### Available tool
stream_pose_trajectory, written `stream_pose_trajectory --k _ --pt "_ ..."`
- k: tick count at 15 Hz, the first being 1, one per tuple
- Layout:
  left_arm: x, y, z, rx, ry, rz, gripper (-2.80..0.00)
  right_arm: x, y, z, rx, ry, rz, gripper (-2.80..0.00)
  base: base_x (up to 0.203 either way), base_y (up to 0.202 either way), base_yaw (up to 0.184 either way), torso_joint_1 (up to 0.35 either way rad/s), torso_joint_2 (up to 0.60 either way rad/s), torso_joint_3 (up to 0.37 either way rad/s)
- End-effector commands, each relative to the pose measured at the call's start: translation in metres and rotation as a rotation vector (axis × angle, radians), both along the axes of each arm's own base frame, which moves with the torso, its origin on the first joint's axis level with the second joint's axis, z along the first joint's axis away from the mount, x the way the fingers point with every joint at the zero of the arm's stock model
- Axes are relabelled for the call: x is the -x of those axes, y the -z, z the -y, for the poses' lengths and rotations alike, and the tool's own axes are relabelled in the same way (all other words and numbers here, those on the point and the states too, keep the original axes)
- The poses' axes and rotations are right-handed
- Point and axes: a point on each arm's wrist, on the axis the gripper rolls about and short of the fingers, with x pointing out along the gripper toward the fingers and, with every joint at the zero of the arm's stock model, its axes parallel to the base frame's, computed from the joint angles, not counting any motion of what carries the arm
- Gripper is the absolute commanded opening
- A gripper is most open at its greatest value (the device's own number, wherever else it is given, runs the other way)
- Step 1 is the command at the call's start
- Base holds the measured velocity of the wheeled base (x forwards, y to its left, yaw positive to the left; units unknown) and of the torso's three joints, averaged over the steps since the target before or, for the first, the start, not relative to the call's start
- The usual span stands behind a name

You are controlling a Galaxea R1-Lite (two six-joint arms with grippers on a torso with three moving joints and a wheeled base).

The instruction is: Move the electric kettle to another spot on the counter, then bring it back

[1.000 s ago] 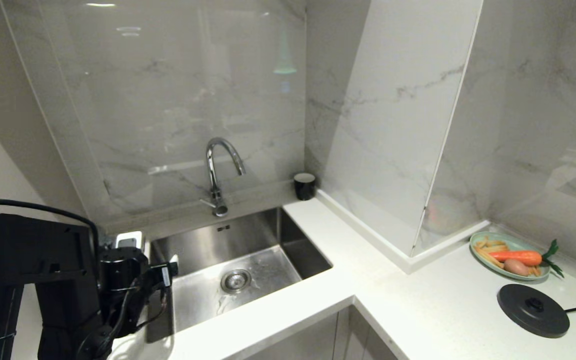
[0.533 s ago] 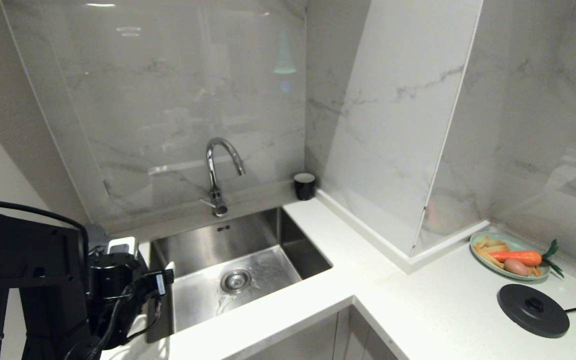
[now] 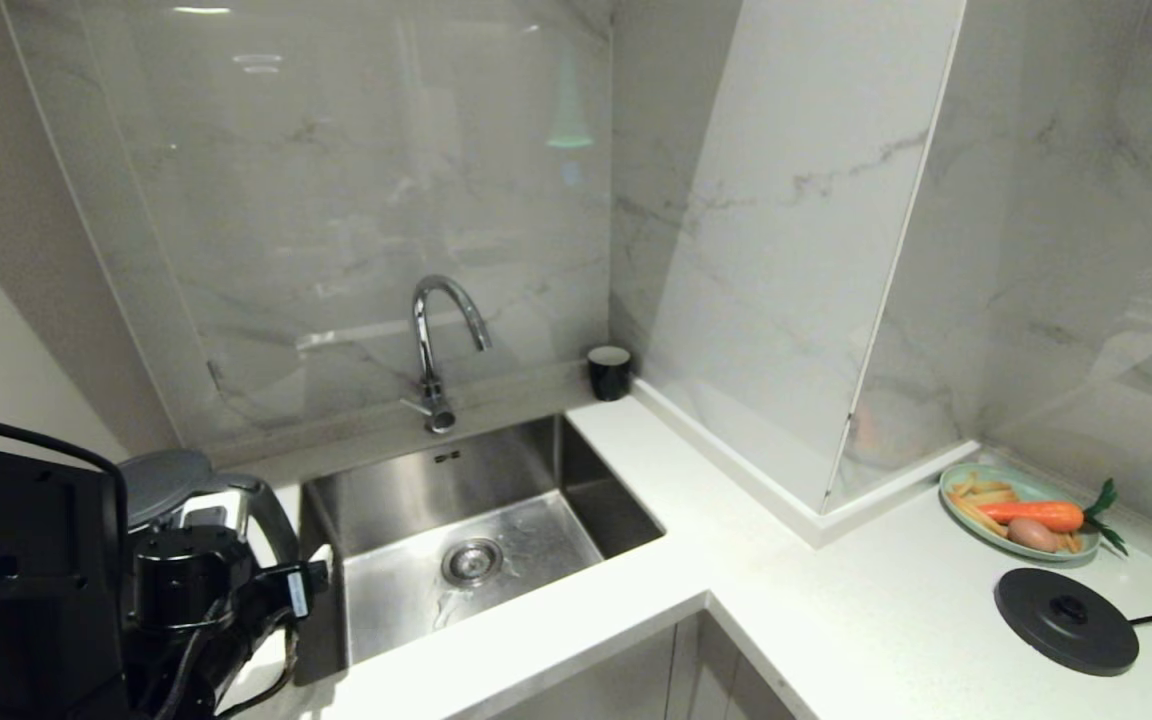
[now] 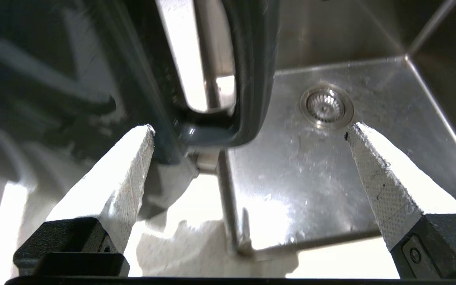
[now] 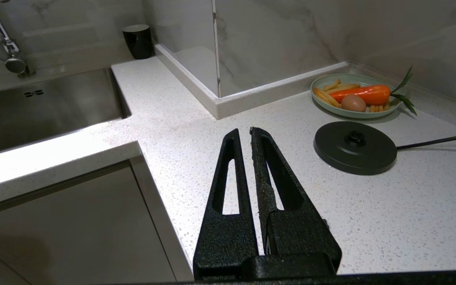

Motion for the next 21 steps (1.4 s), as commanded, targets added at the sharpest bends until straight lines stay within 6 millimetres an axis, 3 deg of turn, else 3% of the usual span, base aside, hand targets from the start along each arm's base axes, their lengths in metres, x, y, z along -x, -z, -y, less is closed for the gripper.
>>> stream_pose_trajectory --k 1,7,14,21 --pt "0.009 -0.005 0.000 0.003 0.002 0.004 0.00 0.000 0.000 0.000 0.000 -0.001 0.000 -2.80 0.000 0.000 0.000 0.000 0.00 0.000" --pt "0.053 -0.036 0.011 0.046 0.071 0.067 0.00 0.000 0.000 0.000 0.000 0.001 0.000 -2.80 0.000 0.000 0.000 0.000 0.00 0.000" --pt "0.093 -0.106 0.012 0.059 0.140 0.425 0.00 0.000 0.000 0.000 0.000 0.000 0.000 -2.80 0.000 0.000 0.000 0.000 0.00 0.000" --pt "0.138 -0.145 0.000 -0.118 0.151 0.626 0.00 0.000 0.000 0.000 0.000 0.001 0.000 -2.80 0.000 0.000 0.000 0.000 0.00 0.000"
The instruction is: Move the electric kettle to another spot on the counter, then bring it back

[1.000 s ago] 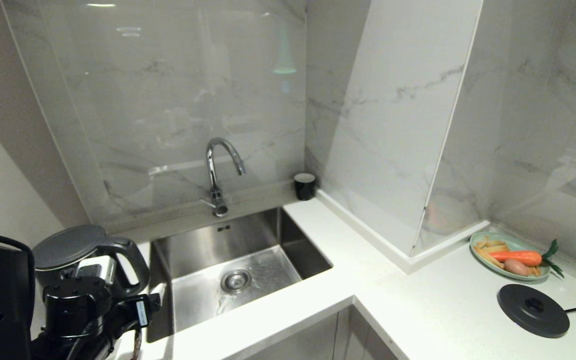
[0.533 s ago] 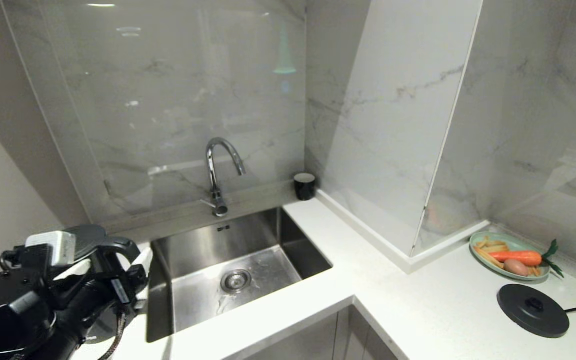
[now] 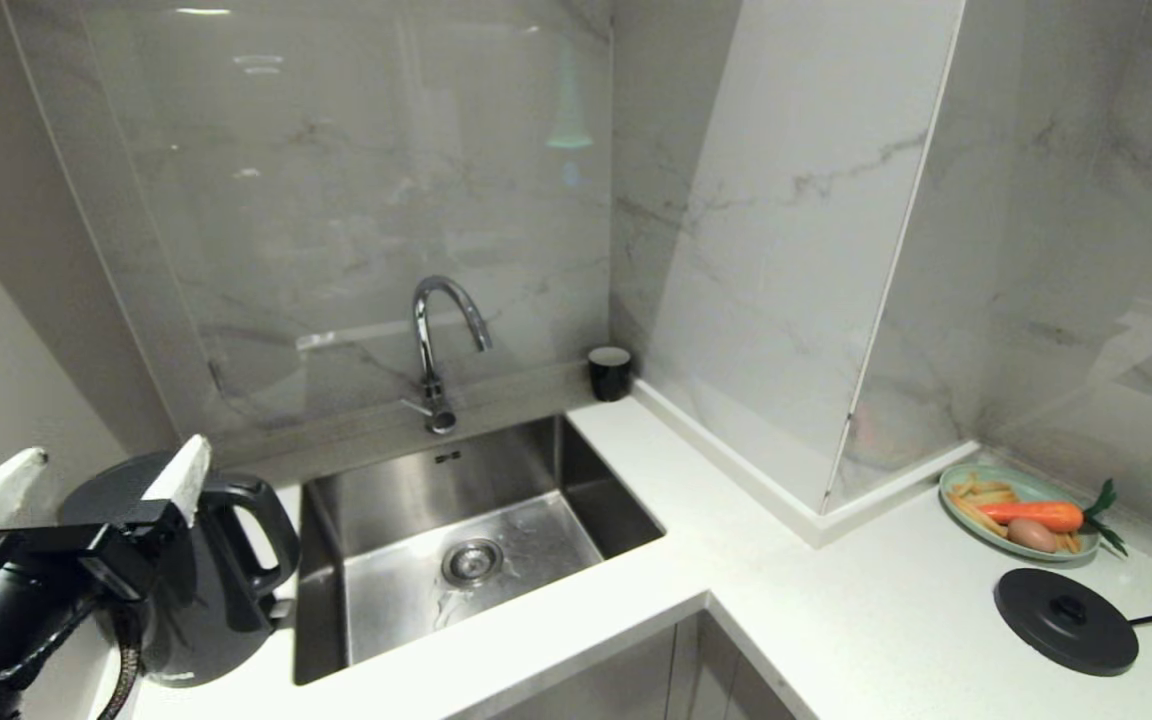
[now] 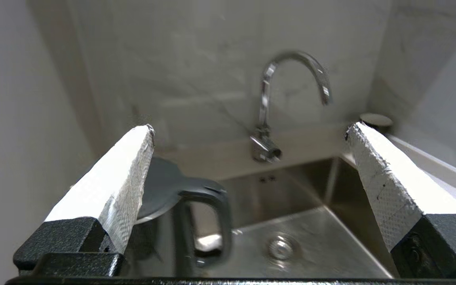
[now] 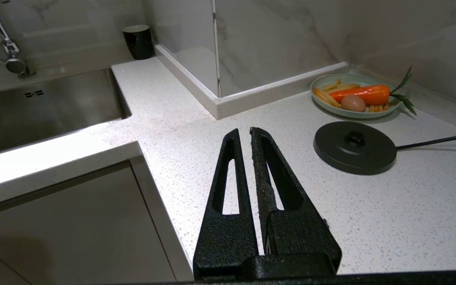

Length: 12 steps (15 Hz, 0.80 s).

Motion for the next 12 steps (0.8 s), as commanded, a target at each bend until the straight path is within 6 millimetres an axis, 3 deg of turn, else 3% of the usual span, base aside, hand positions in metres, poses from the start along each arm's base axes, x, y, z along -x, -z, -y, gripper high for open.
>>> stream_pose_trajectory --k 1,7,12 --pt "0.023 -0.005 -0.008 0.007 -0.024 0.061 0.00 0.000 0.000 0.000 0.000 -0.001 0.000 -2.80 0.000 0.000 0.000 0.000 0.00 0.000" --pt "0.071 -0.035 -0.023 0.007 -0.070 0.101 0.00 0.000 0.000 0.000 0.000 0.000 0.000 -2.80 0.000 0.000 0.000 0.000 0.00 0.000" --pt "0.124 -0.035 -0.039 -0.022 -0.182 0.051 0.00 0.000 0.000 0.000 0.002 -0.001 0.000 -2.80 0.000 0.000 0.000 0.000 0.00 0.000"
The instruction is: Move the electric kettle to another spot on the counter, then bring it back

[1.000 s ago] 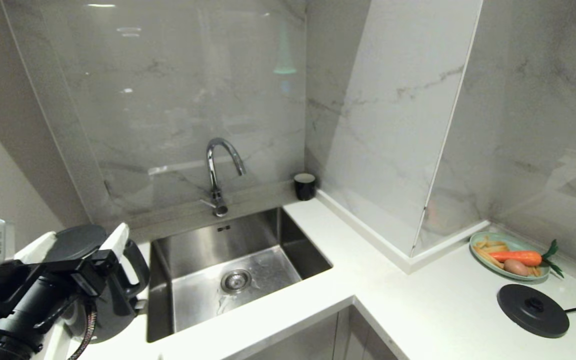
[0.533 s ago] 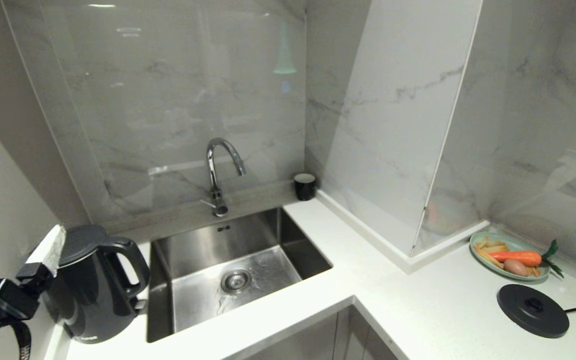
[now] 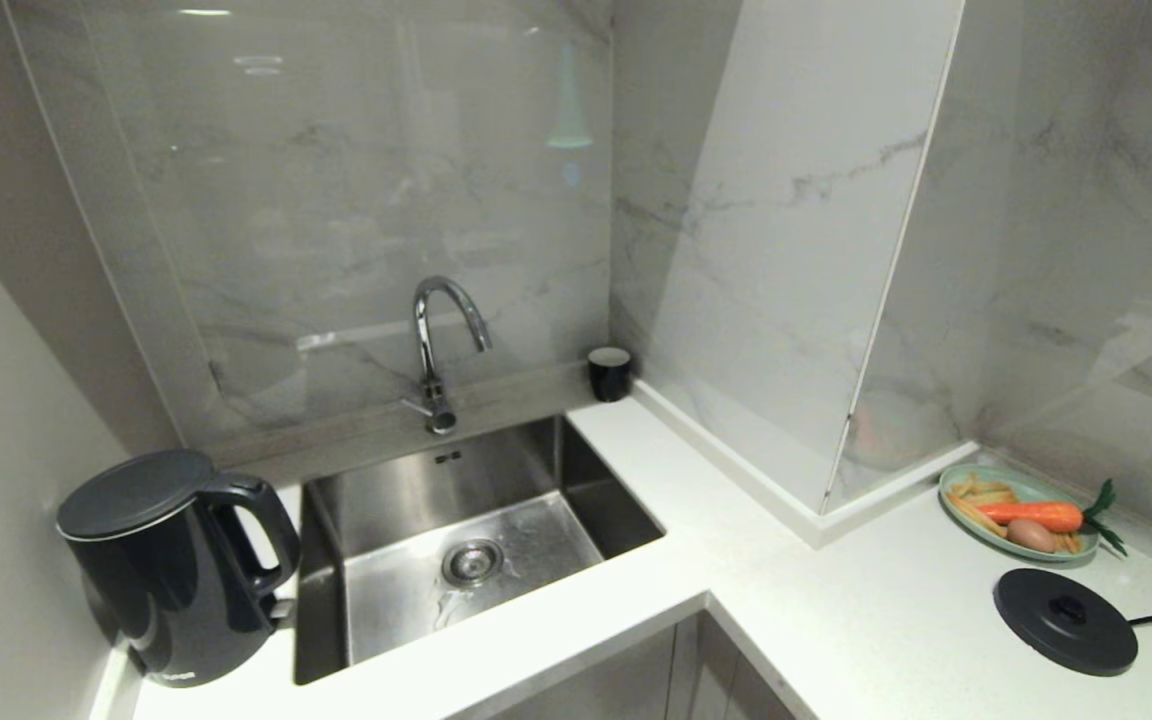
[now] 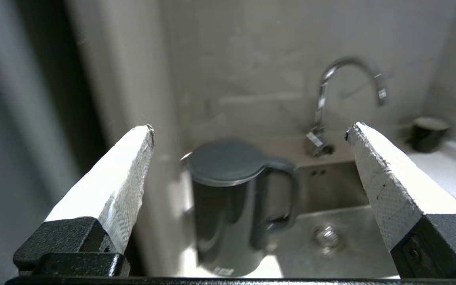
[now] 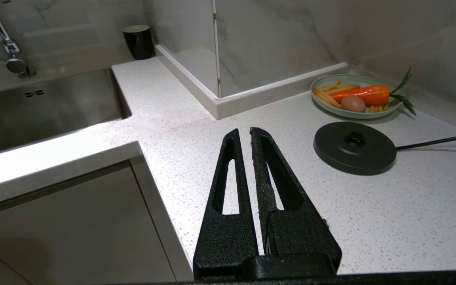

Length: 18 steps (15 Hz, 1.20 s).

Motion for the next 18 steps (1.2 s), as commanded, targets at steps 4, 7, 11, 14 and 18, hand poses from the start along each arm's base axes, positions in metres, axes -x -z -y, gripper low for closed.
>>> stream_pose_trajectory --k 4,7,11,14,18 --pt "0.048 0.022 -0.002 -0.014 -0.091 0.074 0.00 0.000 0.000 0.000 0.000 0.000 0.000 -2.80 0.000 0.000 0.000 0.000 0.00 0.000" --pt "0.058 0.058 0.001 -0.049 0.015 0.046 0.00 0.000 0.000 0.000 0.000 0.000 0.000 -2.80 0.000 0.000 0.000 0.000 0.00 0.000" --pt "0.047 0.112 0.004 -0.071 0.175 -0.117 0.00 0.000 0.000 0.000 -0.001 0.000 0.000 -2.80 0.000 0.000 0.000 0.000 0.00 0.000" --pt "0.044 0.123 0.006 -0.031 0.276 -0.138 0.00 0.000 0.000 0.000 0.000 0.000 0.000 -2.80 0.000 0.000 0.000 0.000 0.00 0.000" --pt "0.044 0.118 0.007 -0.040 0.308 -0.086 0.00 0.000 0.000 0.000 0.000 0.000 -0.001 -2.80 0.000 0.000 0.000 0.000 0.00 0.000"
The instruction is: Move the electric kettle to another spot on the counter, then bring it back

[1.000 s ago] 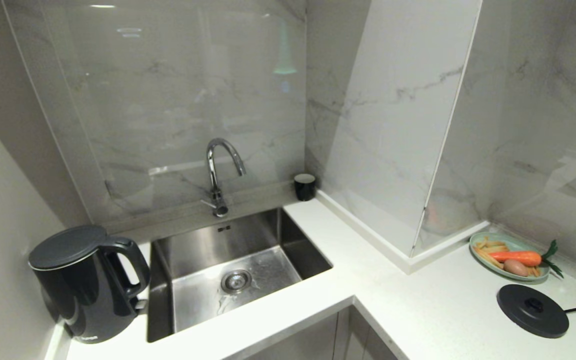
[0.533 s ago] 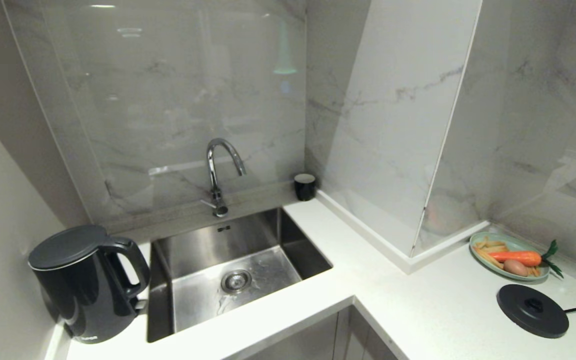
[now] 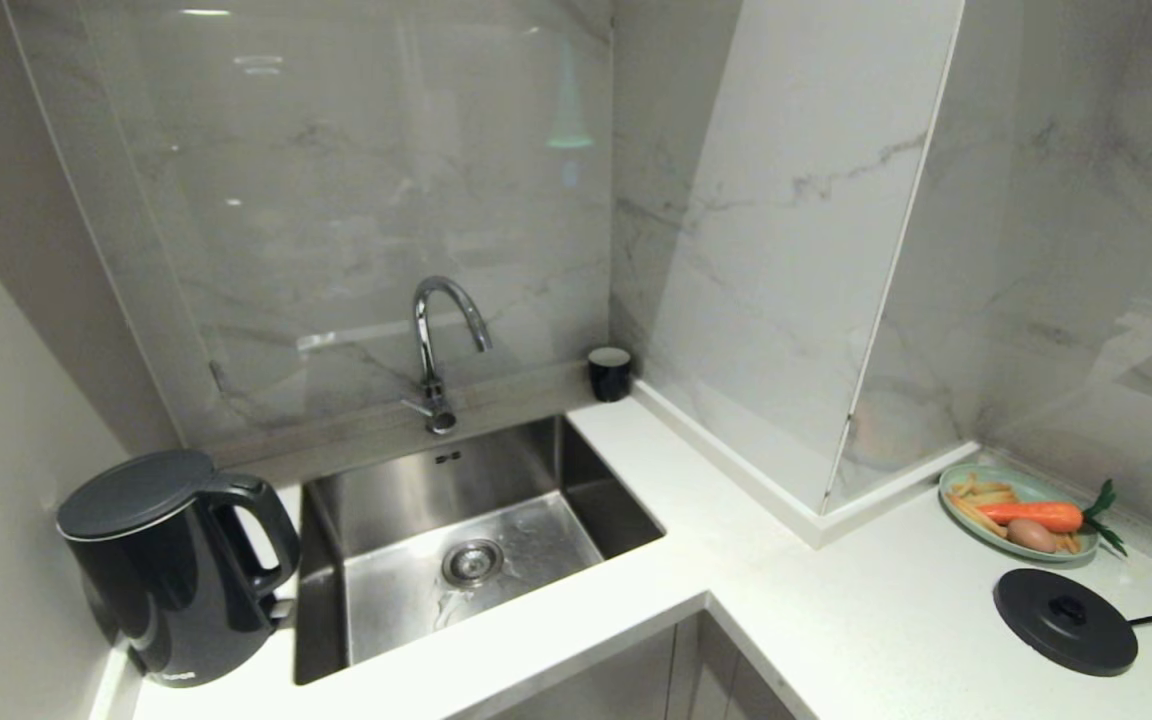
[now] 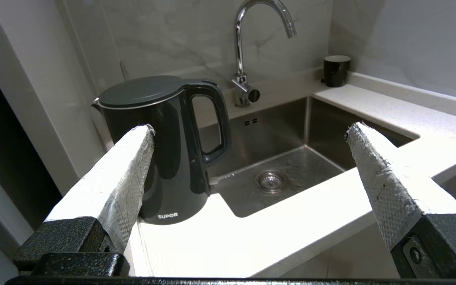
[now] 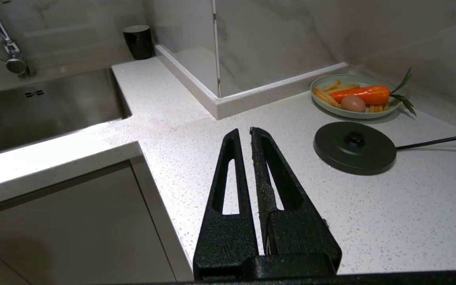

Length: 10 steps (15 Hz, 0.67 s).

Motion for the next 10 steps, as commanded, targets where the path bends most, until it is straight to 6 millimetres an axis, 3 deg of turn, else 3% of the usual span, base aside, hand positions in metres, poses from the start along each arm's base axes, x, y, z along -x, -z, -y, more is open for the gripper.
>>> stream_pose_trajectory --k 1,10 --pt "-0.0035 0.0111 0.0000 0.000 0.000 -0.040 0.00 0.0000 0.0000 0.0000 0.000 0.001 0.000 -2.80 0.000 0.000 0.000 0.000 0.00 0.000" --pt "-0.0033 0.0105 -0.0003 0.019 -0.010 -0.033 0.00 0.0000 0.0001 0.0000 0.000 0.000 -0.001 -2.80 0.000 0.000 0.000 0.000 0.00 0.000"
